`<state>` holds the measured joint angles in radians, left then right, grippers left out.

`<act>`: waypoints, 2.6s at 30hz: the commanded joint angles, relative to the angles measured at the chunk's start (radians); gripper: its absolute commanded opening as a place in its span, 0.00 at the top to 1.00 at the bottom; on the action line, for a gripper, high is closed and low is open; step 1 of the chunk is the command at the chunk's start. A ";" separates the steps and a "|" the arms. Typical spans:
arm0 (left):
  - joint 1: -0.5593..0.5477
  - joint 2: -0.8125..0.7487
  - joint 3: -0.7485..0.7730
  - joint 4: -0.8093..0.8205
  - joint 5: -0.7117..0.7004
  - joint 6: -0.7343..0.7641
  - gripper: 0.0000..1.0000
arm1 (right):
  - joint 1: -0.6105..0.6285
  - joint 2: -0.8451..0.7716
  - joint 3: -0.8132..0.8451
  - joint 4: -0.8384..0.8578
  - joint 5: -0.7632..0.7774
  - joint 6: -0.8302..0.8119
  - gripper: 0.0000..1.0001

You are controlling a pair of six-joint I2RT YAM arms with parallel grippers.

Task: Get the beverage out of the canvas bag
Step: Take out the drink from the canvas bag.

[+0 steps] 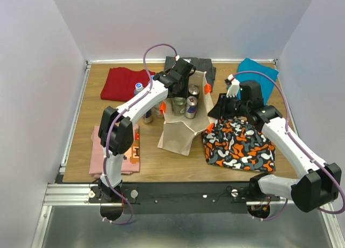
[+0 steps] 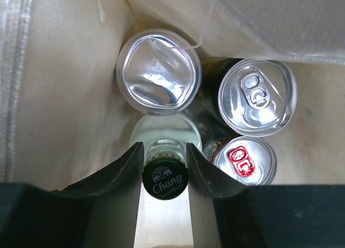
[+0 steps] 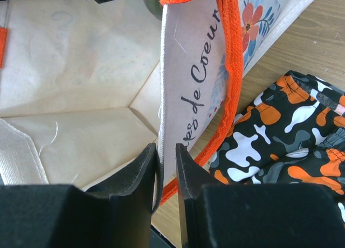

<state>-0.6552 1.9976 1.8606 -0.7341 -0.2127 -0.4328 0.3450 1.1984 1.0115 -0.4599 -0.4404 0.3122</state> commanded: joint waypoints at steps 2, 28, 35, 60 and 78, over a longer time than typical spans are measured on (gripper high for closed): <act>0.003 0.007 0.023 -0.001 -0.010 0.000 0.61 | 0.000 -0.005 -0.017 -0.034 0.029 -0.025 0.71; 0.003 -0.010 -0.020 0.001 0.006 -0.011 0.71 | 0.002 -0.013 -0.027 -0.039 0.043 -0.022 0.68; 0.003 -0.008 -0.021 -0.002 0.006 -0.011 0.75 | 0.002 -0.016 -0.030 -0.040 0.042 -0.024 0.68; -0.027 -0.106 0.052 -0.084 0.027 0.055 1.00 | 0.002 -0.013 -0.013 -0.069 0.071 -0.015 0.67; -0.046 -0.241 0.086 -0.129 0.058 0.111 1.00 | 0.002 -0.045 -0.031 -0.066 0.081 0.025 0.67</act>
<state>-0.6849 1.8519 1.8893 -0.8841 -0.1829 -0.3462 0.3450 1.1660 0.9955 -0.5003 -0.3775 0.3267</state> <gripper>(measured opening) 0.407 0.331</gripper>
